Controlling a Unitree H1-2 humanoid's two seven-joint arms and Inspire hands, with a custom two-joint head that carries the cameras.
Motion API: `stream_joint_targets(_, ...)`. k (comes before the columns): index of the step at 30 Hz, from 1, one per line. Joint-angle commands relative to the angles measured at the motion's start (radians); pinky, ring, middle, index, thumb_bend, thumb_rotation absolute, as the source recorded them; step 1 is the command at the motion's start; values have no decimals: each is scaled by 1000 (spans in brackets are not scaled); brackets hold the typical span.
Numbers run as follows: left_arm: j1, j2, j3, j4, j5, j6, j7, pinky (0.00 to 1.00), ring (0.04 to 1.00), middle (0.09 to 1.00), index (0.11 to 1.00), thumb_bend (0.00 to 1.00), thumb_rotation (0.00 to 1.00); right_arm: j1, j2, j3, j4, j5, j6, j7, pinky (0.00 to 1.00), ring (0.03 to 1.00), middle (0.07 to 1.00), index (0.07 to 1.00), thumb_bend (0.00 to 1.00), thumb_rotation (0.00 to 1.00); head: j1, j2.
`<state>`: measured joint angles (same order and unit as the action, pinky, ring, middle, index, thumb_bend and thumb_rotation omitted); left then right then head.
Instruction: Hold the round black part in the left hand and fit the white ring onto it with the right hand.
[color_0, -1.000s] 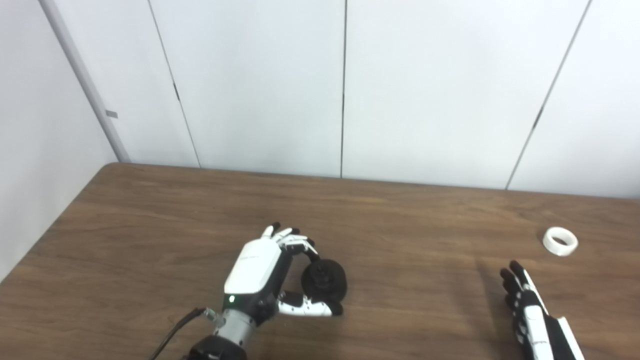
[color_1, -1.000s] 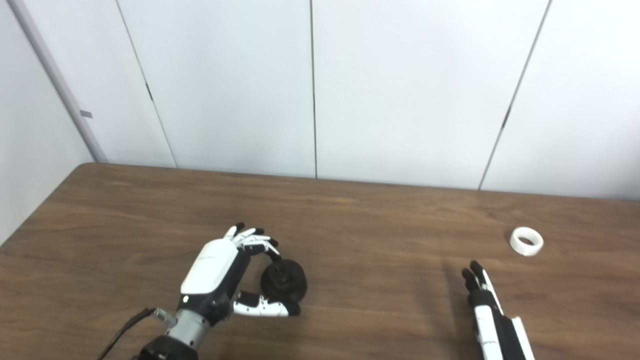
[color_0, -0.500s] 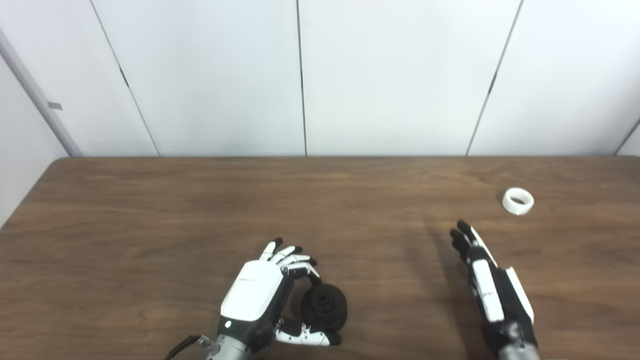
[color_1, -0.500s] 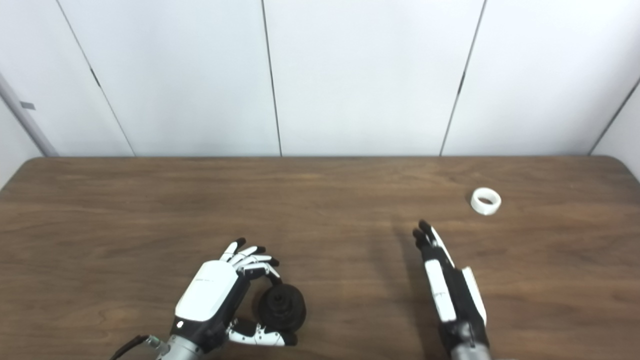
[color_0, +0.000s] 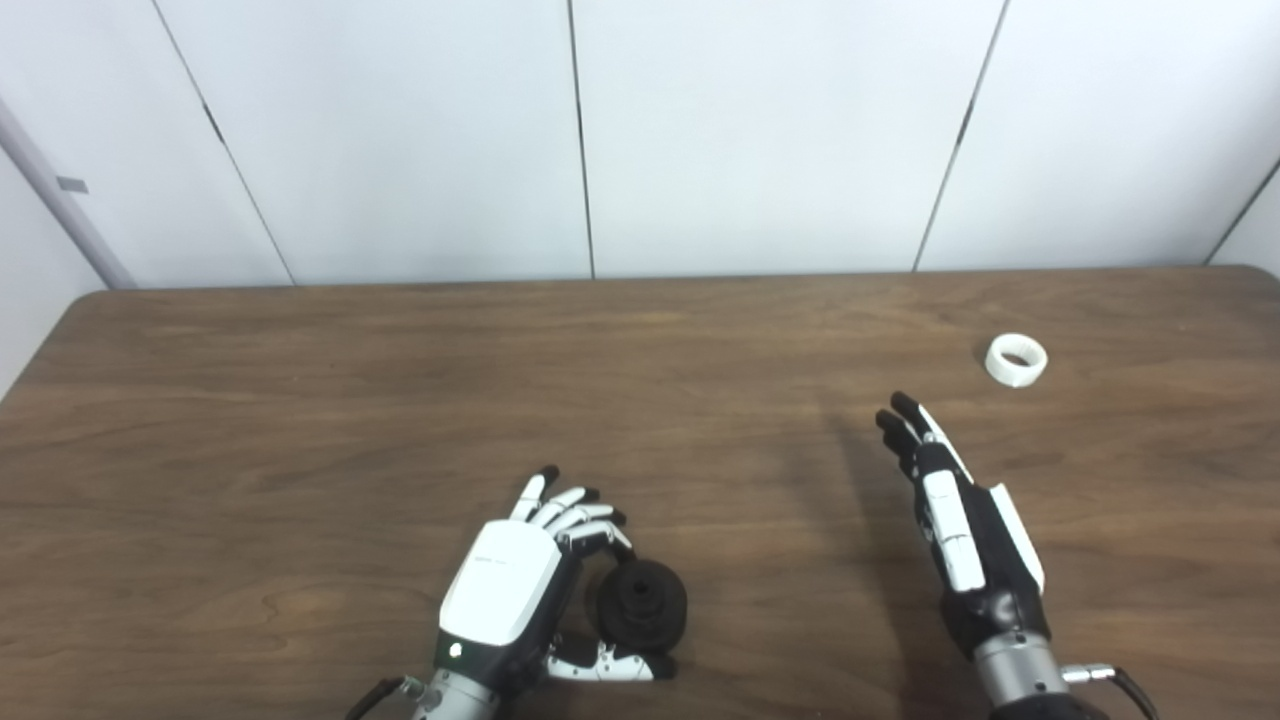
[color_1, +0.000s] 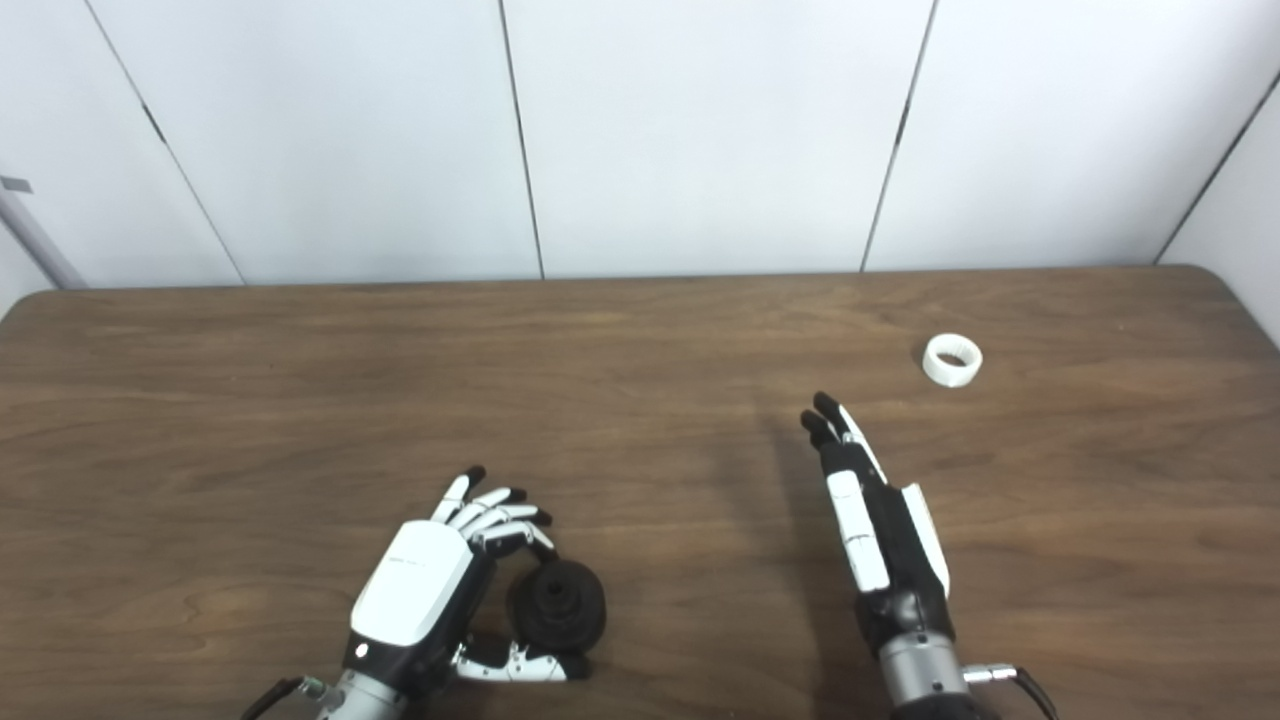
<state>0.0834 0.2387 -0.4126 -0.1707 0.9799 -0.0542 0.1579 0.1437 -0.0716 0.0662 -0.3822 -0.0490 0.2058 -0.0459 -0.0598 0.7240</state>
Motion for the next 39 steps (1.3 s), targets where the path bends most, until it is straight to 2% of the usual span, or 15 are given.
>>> stream_joint_targets(1, 2, 4, 0, 42, 21, -23, 37, 1000, 869, 764, 483, 525, 57, 13, 32, -8, -31, 7, -17, -5, 1000, 949, 913, 937, 583, 1000, 0, 0)
stream_joint_targets(6, 3, 6, 1, 51, 28, -27, 54, 1000, 868, 762, 484, 525, 56, 12, 25, -16, -34, 2, -26, -5, 1000, 946, 911, 939, 559, 1000, -2, 3)
stream_joint_targets(11, 2, 8, 0, 57, 28, -32, 63, 1000, 867, 763, 484, 525, 57, 7, 17, -29, -59, -6, 6, -4, 1000, 953, 916, 927, 536, 1000, -9, 5)
stream_joint_targets(14, -1, 11, 1, 58, 26, -30, 58, 1000, 874, 765, 483, 525, 58, -9, 12, -46, -67, -24, 18, -14, 1000, 955, 908, 913, 528, 873, -20, 6)
stream_joint_targets(16, -2, 13, 2, 59, 25, -30, 57, 1000, 871, 761, 483, 525, 58, -24, 6, -55, -74, -67, 40, -28, 925, 915, 883, 877, 606, 737, -25, 6)
stream_joint_targets(18, -2, 14, 4, 57, 21, -29, 52, 1000, 870, 760, 483, 525, 58, -45, -16, -61, -75, -125, 44, -35, 901, 896, 874, 867, 627, 675, -43, 4)
stream_joint_targets(22, 0, 18, 8, 49, 15, -22, 33, 1000, 871, 760, 483, 525, 58, -84, -50, -81, -82, -196, 63, -33, 892, 889, 880, 860, 660, 473, -63, 5)
stream_joint_targets(26, 3, 22, 12, 39, 12, -21, 23, 1000, 864, 754, 483, 525, 57, -133, -103, -98, -89, -302, 122, -25, 910, 897, 875, 821, 742, 394, -86, 8)
stream_joint_targets(29, 7, 22, 13, 31, 11, -21, 16, 1000, 858, 752, 483, 525, 57, -163, -146, -106, -83, -359, 141, -17, 902, 891, 860, 772, 783, 310, -92, 8)
stream_joint_targets(33, 10, 26, 14, 28, 13, -22, 16, 1000, 850, 750, 482, 525, 56, -210, -223, -122, -59, -426, 166, 3, 973, 924, 873, 722, 818, 237, -102, 9)
stream_joint_targets(37, 11, 27, 14, 29, 15, -22, 15, 1000, 850, 751, 482, 525, 57, -252, -296, -136, -4, -454, 150, 20, 960, 951, 891, 703, 864, 229, -102, 9)
stream_joint_targets(39, 12, 27, 13, 26, 15, -20, 11, 1000, 852, 754, 482, 526, 57, -274, -330, -138, 23, -464, 167, 38, 954, 975, 908, 708, 878, 278, -103, 12)
